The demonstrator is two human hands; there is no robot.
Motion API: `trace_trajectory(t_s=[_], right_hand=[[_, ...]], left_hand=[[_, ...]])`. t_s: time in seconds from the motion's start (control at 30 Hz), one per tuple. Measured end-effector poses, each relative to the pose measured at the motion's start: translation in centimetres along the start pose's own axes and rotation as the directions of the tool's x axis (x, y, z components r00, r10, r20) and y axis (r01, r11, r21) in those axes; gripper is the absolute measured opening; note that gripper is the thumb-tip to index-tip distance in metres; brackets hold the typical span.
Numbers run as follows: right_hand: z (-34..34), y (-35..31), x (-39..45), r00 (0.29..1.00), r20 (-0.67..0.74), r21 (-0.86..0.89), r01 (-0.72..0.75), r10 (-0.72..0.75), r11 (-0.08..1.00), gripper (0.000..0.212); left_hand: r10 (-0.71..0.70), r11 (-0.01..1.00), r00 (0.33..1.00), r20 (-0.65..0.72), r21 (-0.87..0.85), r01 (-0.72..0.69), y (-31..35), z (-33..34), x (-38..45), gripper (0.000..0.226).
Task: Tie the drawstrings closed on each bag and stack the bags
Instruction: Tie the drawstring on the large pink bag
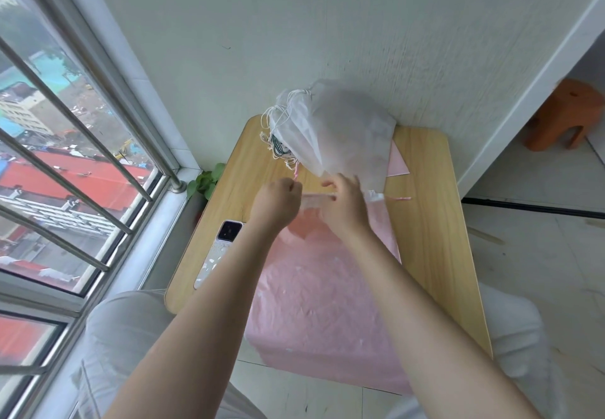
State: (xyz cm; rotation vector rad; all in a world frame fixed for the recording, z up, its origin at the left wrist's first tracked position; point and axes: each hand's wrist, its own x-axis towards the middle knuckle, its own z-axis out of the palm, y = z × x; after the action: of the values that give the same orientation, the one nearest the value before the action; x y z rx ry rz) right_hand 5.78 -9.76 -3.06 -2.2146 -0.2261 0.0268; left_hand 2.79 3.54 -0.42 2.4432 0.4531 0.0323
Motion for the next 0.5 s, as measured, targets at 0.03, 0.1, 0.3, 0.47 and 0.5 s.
trace_trajectory(t_s=[0.03, 0.1, 0.3, 0.47, 0.5], right_hand=[[-0.8, 0.6, 0.2, 0.992, -0.105, -0.012, -0.067, 0.066, 0.998, 0.030], [-2.4, 2.1, 0.8, 0.935, -0.263, -0.026, -0.253, 0.238, 0.967, 0.026], [-3.7, 6.8, 3.0, 0.821, 0.022, 0.074, -0.570, 0.570, 0.818, 0.043], [-2.9, 6.8, 2.9, 0.785, 0.179, 0.420, -0.606, 0.593, 0.676, 0.023], [-2.8, 6.9, 2.8, 0.750, 0.197, 0.462, -0.639, 0.632, 0.615, 0.020]], left_hand=[[0.000, 0.999, 1.000, 0.001, 0.046, 0.000, -0.5, 0.5, 0.0, 0.039], [-0.004, 0.996, 1.000, 0.017, 0.084, 0.002, -1.4, 1.4, 0.1, 0.039], [-0.054, 0.998, 0.998, 0.017, -0.013, 0.054, -3.5, 3.0, 0.2, 0.039], [-0.143, 0.969, 0.989, 0.019, -0.200, 0.144, -4.1, 3.3, 0.1, 0.036], [-0.155, 0.961, 0.988, 0.024, -0.228, 0.156, -4.3, 3.3, 0.1, 0.036]])
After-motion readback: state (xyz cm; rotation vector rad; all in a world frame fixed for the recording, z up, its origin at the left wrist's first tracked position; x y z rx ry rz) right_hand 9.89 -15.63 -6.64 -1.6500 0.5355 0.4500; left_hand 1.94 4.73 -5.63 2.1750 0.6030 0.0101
